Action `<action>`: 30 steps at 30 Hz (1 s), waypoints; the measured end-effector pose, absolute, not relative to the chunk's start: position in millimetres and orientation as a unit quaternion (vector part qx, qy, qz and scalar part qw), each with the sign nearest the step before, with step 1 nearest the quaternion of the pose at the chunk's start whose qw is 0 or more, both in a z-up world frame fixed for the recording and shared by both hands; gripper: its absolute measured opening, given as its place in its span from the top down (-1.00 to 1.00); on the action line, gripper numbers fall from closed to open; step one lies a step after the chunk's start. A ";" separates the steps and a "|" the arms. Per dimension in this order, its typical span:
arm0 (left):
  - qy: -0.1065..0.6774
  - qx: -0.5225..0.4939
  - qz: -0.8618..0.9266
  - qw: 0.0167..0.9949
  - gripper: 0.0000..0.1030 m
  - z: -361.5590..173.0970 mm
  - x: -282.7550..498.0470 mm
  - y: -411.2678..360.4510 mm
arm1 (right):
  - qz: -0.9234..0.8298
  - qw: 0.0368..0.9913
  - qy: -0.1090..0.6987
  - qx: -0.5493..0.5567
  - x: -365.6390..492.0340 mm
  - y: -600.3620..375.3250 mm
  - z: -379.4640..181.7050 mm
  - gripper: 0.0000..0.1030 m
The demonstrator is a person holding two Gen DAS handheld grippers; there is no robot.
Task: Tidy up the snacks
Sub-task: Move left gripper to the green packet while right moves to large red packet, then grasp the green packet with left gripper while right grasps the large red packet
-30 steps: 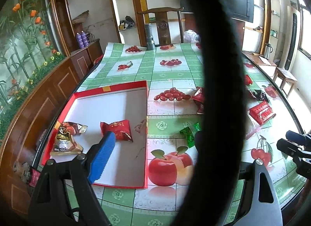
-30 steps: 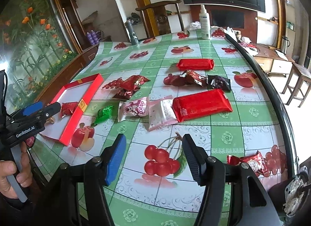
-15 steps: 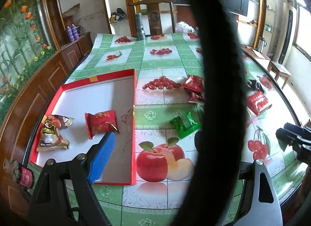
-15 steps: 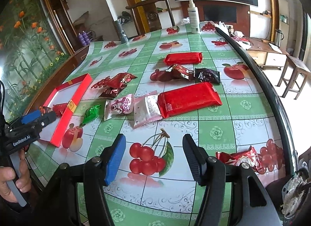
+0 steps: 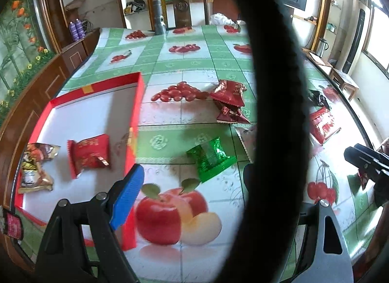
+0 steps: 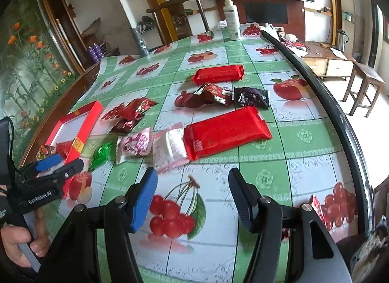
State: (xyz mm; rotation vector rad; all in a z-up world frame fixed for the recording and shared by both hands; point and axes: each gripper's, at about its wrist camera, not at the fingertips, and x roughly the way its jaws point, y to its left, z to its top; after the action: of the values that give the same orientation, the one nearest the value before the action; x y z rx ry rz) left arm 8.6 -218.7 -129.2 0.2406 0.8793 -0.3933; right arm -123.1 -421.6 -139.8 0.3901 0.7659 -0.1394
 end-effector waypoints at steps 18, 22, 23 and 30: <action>0.454 0.110 -0.201 0.861 -0.63 -156.0 38.8 -235.3 | -0.086 0.875 0.412 0.241 -71.9 -441.6 -163.5 -0.24; 0.458 0.112 -0.200 0.859 -0.63 -159.5 44.2 -236.4 | -0.115 0.866 0.419 0.246 -54.3 -448.5 -161.1 -0.31; 0.459 0.113 -0.200 0.858 -0.60 -160.7 45.3 -236.7 | -0.125 0.865 0.421 0.241 -50.2 -448.9 -160.9 -0.31; 0.455 0.112 -0.200 0.860 -0.47 -162.9 49.1 -237.3 | -0.166 0.861 0.422 0.228 -33.4 -448.6 -161.9 -0.41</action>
State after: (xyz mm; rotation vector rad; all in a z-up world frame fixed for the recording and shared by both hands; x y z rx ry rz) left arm 49.1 -237.3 -162.9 0.2352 0.9554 -0.4199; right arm -33.4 -448.6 -161.9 0.4789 0.8862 -0.3491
